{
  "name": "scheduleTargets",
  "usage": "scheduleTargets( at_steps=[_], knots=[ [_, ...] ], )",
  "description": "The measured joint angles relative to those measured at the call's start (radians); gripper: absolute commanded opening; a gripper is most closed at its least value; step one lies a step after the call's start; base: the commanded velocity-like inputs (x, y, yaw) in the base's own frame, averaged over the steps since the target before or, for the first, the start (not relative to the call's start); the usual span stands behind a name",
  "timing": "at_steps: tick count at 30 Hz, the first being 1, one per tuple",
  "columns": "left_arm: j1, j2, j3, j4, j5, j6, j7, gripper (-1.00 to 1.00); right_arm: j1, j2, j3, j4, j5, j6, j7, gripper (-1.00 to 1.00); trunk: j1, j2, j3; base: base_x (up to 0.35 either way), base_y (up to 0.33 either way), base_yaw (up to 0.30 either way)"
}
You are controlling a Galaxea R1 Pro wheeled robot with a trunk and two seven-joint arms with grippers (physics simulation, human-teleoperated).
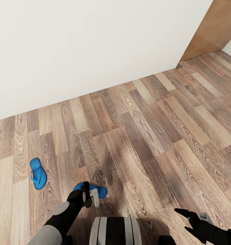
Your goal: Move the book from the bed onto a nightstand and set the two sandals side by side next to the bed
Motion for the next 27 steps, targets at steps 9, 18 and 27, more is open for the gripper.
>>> scheduleTargets(
  at_steps=[9, 18, 27],
  knots=[
    [0.0, 0.0, -0.001, 0.0, 0.0, -0.001, 0.0, 1.0, 0.0, 0.0, 0.0, 0.0, 0.0, 0.0, 0.0, 1.0, 0.0, 0.0, 0.0, 0.0, 0.114, 0.0],
    [0.0, 0.0, -0.001, 0.0, 0.0, -0.001, 0.0, 1.0, 0.0, 0.0, 0.0, -0.001, 0.0, 0.0, 0.0, 1.0, 0.0, 0.0, 0.0, 0.0, 0.021, 0.0],
    [0.0, 0.0, 0.0, 0.0, 0.0, -0.001, 0.0, 1.0, 0.0, 0.0, 0.0, -0.001, 0.0, 0.0, 0.0, 1.0, 0.0, 0.0, 0.0, 0.0, 0.002, 0.0]
  ],
)
